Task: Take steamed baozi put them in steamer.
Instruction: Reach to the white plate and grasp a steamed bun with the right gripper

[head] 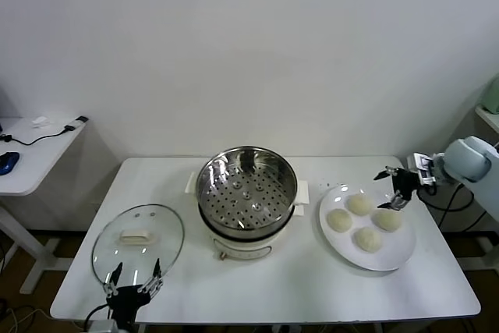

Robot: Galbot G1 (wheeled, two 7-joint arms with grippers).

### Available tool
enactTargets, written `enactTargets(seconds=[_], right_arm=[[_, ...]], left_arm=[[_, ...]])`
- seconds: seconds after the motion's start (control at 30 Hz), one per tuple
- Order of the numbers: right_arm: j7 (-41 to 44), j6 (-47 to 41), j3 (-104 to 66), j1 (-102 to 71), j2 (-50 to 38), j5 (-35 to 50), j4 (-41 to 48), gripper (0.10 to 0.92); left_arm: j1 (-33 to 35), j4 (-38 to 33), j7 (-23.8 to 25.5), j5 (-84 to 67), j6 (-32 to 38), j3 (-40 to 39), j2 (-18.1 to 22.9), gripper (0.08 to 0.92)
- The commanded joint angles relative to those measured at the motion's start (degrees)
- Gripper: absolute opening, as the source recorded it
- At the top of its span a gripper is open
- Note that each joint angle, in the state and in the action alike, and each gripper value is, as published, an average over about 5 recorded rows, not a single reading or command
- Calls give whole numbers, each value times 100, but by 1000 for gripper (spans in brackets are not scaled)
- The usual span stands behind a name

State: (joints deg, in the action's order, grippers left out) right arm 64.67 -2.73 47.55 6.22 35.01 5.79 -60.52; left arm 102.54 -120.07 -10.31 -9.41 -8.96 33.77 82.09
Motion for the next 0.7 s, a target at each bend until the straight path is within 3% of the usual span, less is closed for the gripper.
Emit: enactTargets(seconds=[0.03, 0.23, 0.7], right_arm=[[572, 144, 1399, 1097, 1139, -276, 1348, 823], [380, 153, 1060, 651, 1685, -688, 2019, 823], [106, 174, 60, -184, 2120, -1166, 2671, 823]], left_arm=[[-29, 41, 8, 27, 2, 13, 46, 823], [-57, 70, 19, 24, -22, 45, 62, 823], [-116, 61, 31, 21, -72, 50, 92, 823]])
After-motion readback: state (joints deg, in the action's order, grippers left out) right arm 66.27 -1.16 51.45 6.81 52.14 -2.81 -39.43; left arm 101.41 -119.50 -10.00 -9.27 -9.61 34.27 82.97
